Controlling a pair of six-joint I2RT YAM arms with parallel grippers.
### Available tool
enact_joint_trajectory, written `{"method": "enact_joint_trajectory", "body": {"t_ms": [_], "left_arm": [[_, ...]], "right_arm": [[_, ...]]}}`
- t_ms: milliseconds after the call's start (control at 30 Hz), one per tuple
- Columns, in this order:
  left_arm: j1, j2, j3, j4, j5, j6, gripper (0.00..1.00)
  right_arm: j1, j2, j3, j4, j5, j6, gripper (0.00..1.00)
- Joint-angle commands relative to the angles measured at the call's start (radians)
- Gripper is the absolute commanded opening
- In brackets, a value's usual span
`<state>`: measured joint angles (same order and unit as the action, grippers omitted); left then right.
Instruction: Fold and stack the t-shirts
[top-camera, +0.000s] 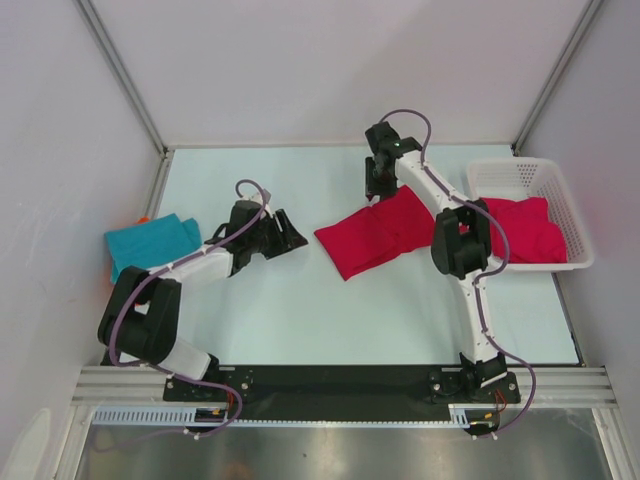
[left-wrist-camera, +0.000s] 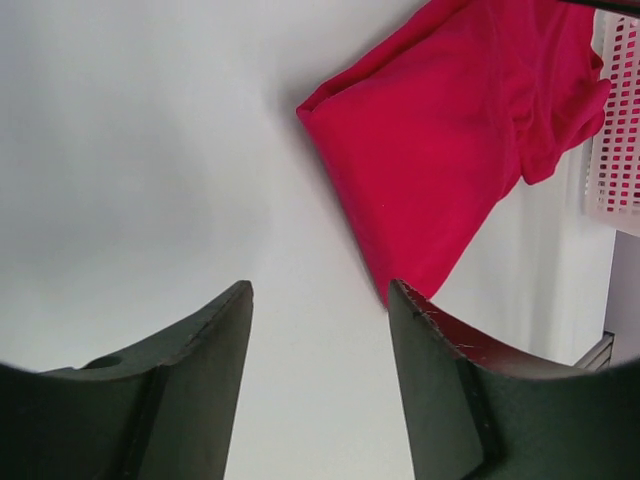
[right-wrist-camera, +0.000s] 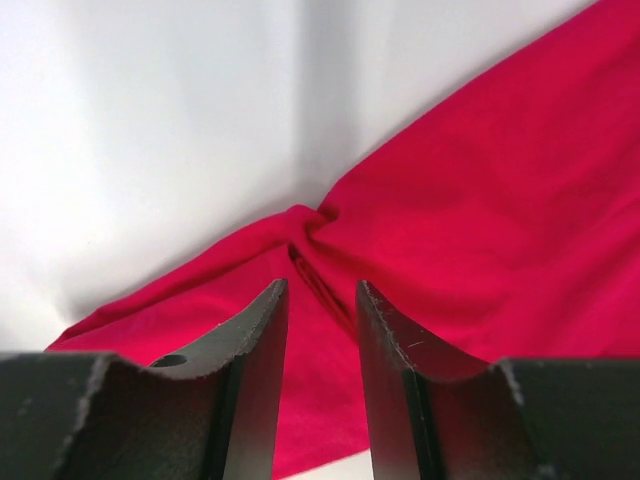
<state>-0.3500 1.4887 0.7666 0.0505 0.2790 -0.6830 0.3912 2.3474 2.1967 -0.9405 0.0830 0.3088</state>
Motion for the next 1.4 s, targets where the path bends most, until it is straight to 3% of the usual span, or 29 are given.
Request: {"method": "enact_joint_trajectory", "body": {"t_ms": [0,467,867,1000,1133,1367], "left_arm": [[-0.01,0.068,-0.001,0.107,0.058,-0.039,0.64],[-0.118,0.366,0.019,0.442,0.144,-0.236,0.62],[-0.149,0.456,0.091,0.466,0.14,-0.268,0.62],[-0.153,0.482,0.085,0.566,0.202,-0.302,0.14],[-0.152,0.441,0.06,0.569,0.213,-0.3,0.07],[-0.119,0.245,-0.048,0.428,0.172,-0.192,0.06]], "right_arm": [[0.003,-0.174,-0.03,-0.008,0.032,-0.014,0.39],[0.003,-0.399,-0.288,0.023,0.061,-0.011,0.38],[-0.002,-0.484,-0.331,-0.02,0.096,-0.017,0.38],[-0.006,-0.511,-0.347,-0.03,0.109,-0.017,0.38],[-0.008,-0.545,-0.382,-0.03,0.11,-0.013,0.38],[-0.005,-0.602,-0.486,0.014,0.083,0.013,0.38]]}}
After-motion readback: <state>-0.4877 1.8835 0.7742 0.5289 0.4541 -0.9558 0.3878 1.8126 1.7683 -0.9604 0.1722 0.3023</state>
